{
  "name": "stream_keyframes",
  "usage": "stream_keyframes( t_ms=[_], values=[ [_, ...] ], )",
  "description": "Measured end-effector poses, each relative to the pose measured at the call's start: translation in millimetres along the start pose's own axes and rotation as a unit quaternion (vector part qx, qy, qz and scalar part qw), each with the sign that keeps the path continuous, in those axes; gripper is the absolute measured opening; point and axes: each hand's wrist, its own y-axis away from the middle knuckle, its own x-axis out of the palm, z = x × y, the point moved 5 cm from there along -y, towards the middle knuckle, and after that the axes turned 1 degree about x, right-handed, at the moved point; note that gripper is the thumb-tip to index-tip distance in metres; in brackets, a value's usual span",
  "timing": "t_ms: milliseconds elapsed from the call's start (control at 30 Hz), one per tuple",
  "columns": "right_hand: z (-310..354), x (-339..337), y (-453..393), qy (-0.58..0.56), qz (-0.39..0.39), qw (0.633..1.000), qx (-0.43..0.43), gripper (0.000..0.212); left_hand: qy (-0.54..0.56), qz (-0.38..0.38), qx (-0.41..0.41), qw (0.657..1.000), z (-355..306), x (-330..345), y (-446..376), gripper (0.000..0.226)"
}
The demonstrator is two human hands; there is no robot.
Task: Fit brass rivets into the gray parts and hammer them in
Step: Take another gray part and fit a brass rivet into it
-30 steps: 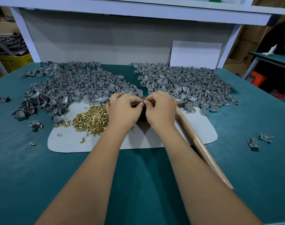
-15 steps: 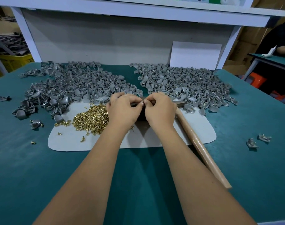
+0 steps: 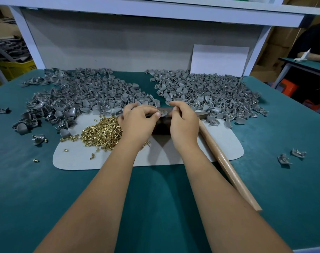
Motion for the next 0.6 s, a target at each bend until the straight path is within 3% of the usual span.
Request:
stream_keyframes(
  t_ms=[400,533,600],
  values=[
    [2.5,-2.3,0.8,0.014,0.017,1.0,-0.002,0.03,0.025,0.002,-0.018,1.0,0.7,-1.1,1.7,0.012],
    [17.8,-24.6,-0.3,0.158,-0.032,0.985,-0.058,0.032,0.014,-0.012,-0.014,1.0,-3.6,-2.9,5.2,0.01],
    [16.6,-43.5,-6.9,0.248,-0.054,0.966,-0.039,0.03,0.006,-0.02,-0.014,1.0,-4.0,-3.6,6.4,0.01]
  ],
)
